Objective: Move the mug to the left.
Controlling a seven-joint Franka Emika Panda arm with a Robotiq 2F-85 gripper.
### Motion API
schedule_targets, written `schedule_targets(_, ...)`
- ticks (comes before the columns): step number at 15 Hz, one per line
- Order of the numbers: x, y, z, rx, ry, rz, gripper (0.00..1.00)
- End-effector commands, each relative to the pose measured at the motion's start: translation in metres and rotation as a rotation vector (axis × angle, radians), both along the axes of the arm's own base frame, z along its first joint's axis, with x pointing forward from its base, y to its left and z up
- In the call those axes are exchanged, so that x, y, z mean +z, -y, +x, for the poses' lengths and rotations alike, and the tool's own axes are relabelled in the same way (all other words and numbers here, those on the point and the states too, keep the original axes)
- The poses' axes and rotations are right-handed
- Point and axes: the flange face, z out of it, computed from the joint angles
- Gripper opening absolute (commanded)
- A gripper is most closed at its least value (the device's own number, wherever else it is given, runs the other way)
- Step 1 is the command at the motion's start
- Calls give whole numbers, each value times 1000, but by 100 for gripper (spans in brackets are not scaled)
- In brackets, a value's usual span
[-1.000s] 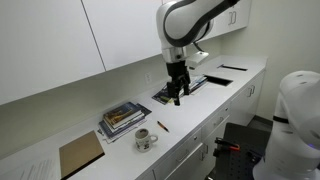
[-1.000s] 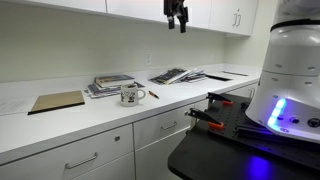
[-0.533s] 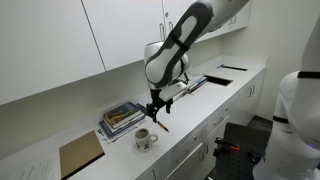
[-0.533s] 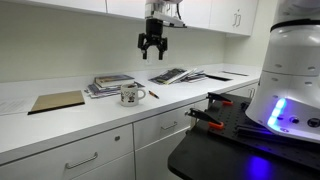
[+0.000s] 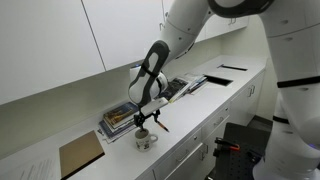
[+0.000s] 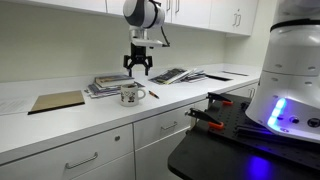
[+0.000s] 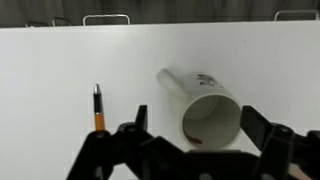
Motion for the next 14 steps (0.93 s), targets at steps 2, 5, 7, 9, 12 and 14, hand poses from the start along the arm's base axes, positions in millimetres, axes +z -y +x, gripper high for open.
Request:
schedule_targets(2, -36, 9, 34, -107, -36, -34, 97)
schedule_targets(5, -56, 18, 44, -124, -55, -50, 70)
schedule_targets(7, -68, 20, 45, -110, -75, -58, 53)
schedule_targets(9, -77, 18, 44, -97, -86, -62, 37)
schedule_targets(12, -86, 11, 39, -74, -98, -62, 15)
schedule_targets(14, -85, 9, 37, -73, -91, -69, 0)
